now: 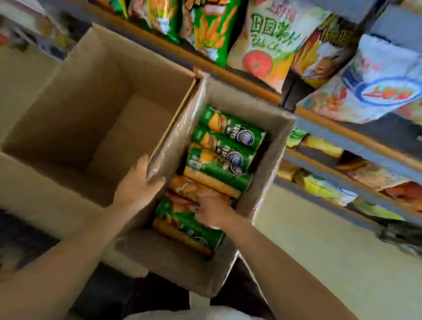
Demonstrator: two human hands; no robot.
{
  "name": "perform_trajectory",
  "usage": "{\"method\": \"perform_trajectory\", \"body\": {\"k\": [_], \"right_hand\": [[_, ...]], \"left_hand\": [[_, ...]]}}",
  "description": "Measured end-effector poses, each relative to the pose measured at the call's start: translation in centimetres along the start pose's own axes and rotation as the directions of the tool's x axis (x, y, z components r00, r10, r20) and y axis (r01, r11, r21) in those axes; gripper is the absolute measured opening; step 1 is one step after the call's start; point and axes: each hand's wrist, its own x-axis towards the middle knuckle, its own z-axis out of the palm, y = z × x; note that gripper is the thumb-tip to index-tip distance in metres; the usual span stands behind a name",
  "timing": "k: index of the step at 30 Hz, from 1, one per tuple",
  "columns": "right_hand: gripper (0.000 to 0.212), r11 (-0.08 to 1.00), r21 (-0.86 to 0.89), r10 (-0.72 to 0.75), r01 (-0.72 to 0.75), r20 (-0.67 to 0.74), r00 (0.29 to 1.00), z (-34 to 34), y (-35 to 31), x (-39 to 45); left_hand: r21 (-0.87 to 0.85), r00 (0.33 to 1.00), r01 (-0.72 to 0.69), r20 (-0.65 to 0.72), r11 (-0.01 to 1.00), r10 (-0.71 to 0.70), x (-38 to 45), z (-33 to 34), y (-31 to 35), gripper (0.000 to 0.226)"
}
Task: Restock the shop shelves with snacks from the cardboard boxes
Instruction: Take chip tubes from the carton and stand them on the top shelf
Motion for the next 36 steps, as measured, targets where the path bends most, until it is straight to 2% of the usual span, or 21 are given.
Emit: {"method": "perform_trajectory", "body": {"k": [2, 4, 6, 9, 12, 14, 15, 17, 18, 20, 23, 25, 27, 28, 30, 31, 32, 34, 36], "right_hand": [[0.054, 0.991, -0.020, 0.133, -0.132, 0.069, 0.989, 4.4, 1.6, 3.1], [0.069, 0.977, -0.030, 0.212, -0.211, 0.032, 0.977, 7.3, 2.5, 4.0], [0.070, 0.954, -0.066, 0.288, -0.292, -0.059, 0.956, 8.0, 2.0, 3.2], [0.061, 0.936, -0.143, 0.318, -0.321, -0.044, 0.947, 8.9, 2.0, 3.4], [0.076, 0.918, -0.232, 0.323, -0.323, -0.037, 0.946, 7.5, 0.8, 2.7], [0.083, 0.913, -0.261, 0.314, -0.314, -0.042, 0.948, 5.5, -0.6, 1.5], [0.085, 0.912, -0.268, 0.309, -0.309, -0.046, 0.950, 4.3, -1.2, 0.8], [0.088, 0.921, -0.201, 0.333, -0.334, -0.039, 0.942, 1.8, -2.0, -1.0], [0.089, 0.931, -0.124, 0.340, -0.343, -0.044, 0.939, 0.5, -2.1, -2.0], [0.087, 0.949, 0.077, 0.311, -0.306, -0.061, 0.948, -2.1, -2.0, -3.9], [0.083, 0.947, 0.243, 0.230, -0.211, -0.051, 0.972, -6.5, -2.2, -6.4], [0.067, 0.921, 0.309, 0.242, -0.238, 0.024, 0.970, -8.5, -2.4, -7.3], [0.070, 0.843, 0.473, 0.294, -0.256, -0.007, 0.956, -9.5, -2.3, -7.3], [0.075, 0.731, 0.634, 0.379, -0.252, -0.071, 0.923, -9.7, -1.9, -6.9], [0.070, 0.446, 0.885, 0.603, -0.134, -0.186, 0.776, -10.0, -0.6, -5.5], [0.063, 0.336, 0.940, 0.682, -0.061, -0.199, 0.703, -10.0, 0.0, -4.7], [0.056, 0.227, 0.974, 0.716, 0.011, -0.175, 0.676, -9.8, 0.6, -3.7], [0.049, 0.050, 0.998, 0.696, 0.038, -0.062, 0.715, -8.3, 0.8, -2.2], [0.050, -0.105, 0.993, 0.625, -0.045, 0.101, 0.774, -6.0, 0.6, 0.1]], "left_hand": [[0.066, 0.995, -0.065, -0.073, 0.996, 0.070, 0.5, 0.6, -1.0, 0.059], [0.121, 0.982, -0.126, -0.128, 0.985, 0.141, 1.2, 0.7, -1.2, 0.052], [0.136, 0.975, -0.155, -0.139, 0.978, 0.174, 1.5, 0.7, -1.3, 0.049], [0.129, 0.971, -0.170, -0.146, 0.977, 0.189, 1.2, 0.7, -1.4, 0.049], [0.026, 0.975, -0.167, -0.142, 0.986, 0.169, 1.1, 0.6, -1.1, 0.067], [-0.046, 0.958, -0.246, -0.162, 0.968, 0.236, 0.8, 0.5, -1.4, 0.085], [-0.027, 0.927, -0.339, -0.182, 0.940, 0.329, 0.6, 0.4, -1.7, 0.089], [0.094, 0.802, -0.563, -0.178, 0.821, 0.571, 0.4, 0.2, -1.8, 0.089], [0.167, 0.721, -0.660, -0.134, 0.732, 0.680, 0.4, 0.1, -1.6, 0.088], [0.264, 0.571, -0.798, 0.047, 0.542, 0.819, 0.5, -0.2, -0.5, 0.093], [0.329, 0.452, -0.880, 0.357, 0.343, 0.818, 0.8, 0.1, 2.0, 0.107], [0.297, 0.413, -0.902, 0.373, 0.315, 0.831, 1.0, 0.3, 3.9, 0.099], [0.257, 0.435, -0.896, 0.338, 0.363, 0.834, 1.6, 0.0, 5.5, 0.085], [0.250, 0.480, -0.875, 0.340, 0.414, 0.809, 2.0, -0.1, 6.1, 0.084], [0.182, 0.614, -0.786, 0.329, 0.590, 0.717, 2.7, -0.6, 6.2, 0.087], [0.110, 0.690, -0.709, 0.314, 0.697, 0.652, 3.0, -0.8, 6.0, 0.086], [0.018, 0.759, -0.610, 0.299, 0.792, 0.578, 3.2, -0.9, 5.8, 0.083], [-0.171, 0.873, -0.377, 0.264, 0.911, 0.410, 3.0, -0.7, 5.5, 0.075], [-0.266, 0.945, -0.156, 0.241, 0.951, 0.223, 3.1, 0.0, 5.3, 0.072]]}}
